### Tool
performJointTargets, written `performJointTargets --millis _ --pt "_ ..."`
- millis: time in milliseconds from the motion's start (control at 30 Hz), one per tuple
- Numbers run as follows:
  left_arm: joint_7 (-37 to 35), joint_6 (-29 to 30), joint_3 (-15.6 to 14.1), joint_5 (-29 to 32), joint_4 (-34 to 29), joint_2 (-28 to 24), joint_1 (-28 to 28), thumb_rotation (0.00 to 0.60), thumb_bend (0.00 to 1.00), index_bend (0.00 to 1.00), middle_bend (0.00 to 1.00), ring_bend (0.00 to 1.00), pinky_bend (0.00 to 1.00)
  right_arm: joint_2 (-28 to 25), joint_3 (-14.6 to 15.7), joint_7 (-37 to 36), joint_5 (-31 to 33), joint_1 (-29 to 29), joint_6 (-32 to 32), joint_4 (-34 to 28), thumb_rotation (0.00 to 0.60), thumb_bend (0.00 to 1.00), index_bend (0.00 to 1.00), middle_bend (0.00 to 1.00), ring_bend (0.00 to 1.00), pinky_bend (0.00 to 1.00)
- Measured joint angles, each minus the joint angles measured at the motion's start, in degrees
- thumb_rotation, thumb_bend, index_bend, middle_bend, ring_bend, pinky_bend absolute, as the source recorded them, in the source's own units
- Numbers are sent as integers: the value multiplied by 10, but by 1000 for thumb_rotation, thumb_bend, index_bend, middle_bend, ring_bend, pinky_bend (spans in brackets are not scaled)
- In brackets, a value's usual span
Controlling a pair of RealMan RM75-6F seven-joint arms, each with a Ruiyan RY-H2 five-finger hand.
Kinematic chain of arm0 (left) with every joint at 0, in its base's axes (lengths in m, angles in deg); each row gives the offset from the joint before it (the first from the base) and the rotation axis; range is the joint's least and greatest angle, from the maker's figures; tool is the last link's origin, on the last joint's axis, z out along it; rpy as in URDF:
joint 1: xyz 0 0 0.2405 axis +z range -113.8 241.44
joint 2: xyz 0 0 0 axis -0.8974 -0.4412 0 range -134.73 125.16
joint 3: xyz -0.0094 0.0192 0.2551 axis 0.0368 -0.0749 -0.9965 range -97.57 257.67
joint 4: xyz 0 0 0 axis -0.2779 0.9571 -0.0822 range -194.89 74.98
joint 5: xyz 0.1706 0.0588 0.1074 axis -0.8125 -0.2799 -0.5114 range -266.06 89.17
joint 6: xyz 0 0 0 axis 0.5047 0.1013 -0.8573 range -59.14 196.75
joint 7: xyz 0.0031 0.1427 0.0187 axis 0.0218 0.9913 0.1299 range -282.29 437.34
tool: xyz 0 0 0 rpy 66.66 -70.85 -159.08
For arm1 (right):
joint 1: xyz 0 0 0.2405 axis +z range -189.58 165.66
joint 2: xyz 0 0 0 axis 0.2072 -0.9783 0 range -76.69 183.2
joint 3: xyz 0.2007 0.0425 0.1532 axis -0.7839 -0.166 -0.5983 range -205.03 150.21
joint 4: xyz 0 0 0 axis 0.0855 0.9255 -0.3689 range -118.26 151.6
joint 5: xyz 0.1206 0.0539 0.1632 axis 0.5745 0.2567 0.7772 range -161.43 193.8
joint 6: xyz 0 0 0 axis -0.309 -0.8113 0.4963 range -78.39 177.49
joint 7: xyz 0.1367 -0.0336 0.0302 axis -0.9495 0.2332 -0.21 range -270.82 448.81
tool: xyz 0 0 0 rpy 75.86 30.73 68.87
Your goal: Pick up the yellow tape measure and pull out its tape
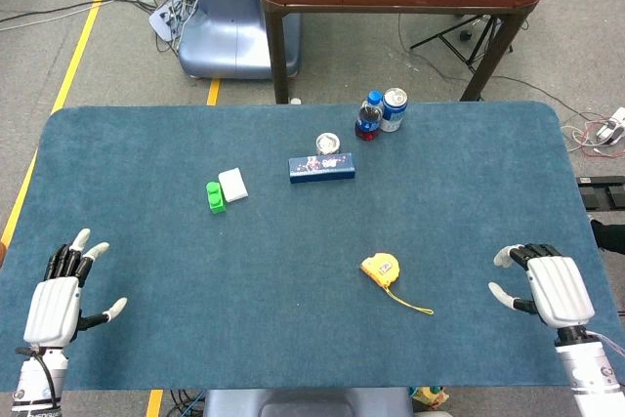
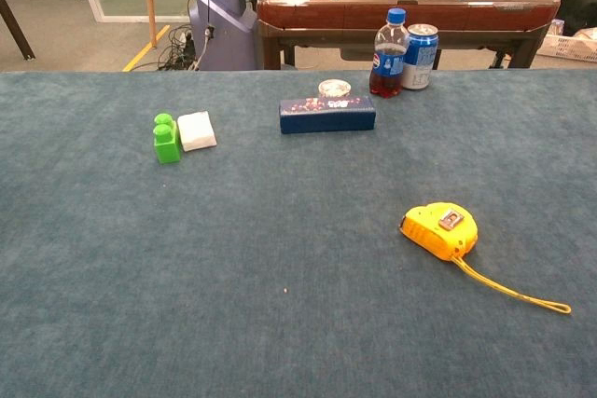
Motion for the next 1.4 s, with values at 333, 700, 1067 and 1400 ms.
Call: performJointTargets --millis 333,700,1067,1400 --pt "-3 -1 -1 0 -1 0 2 600 136 173 0 0 0 0 -5 11 4 11 16 -14 600 275 492 502 416 358" --pt "-19 7 -4 -8 -3 -8 9 600 136 173 0 0 0 42 -22 123 30 63 82 -50 600 140 350 394 363 358" --pt "-31 12 -7 -12 -5 -16 15 600 137 173 0 0 0 137 -46 268 147 152 175 -63 600 73 154 227 222 358" --pt "-37 11 -5 -12 -7 -22 16 600 137 173 0 0 0 227 -61 362 262 231 217 -15 600 65 149 213 220 358"
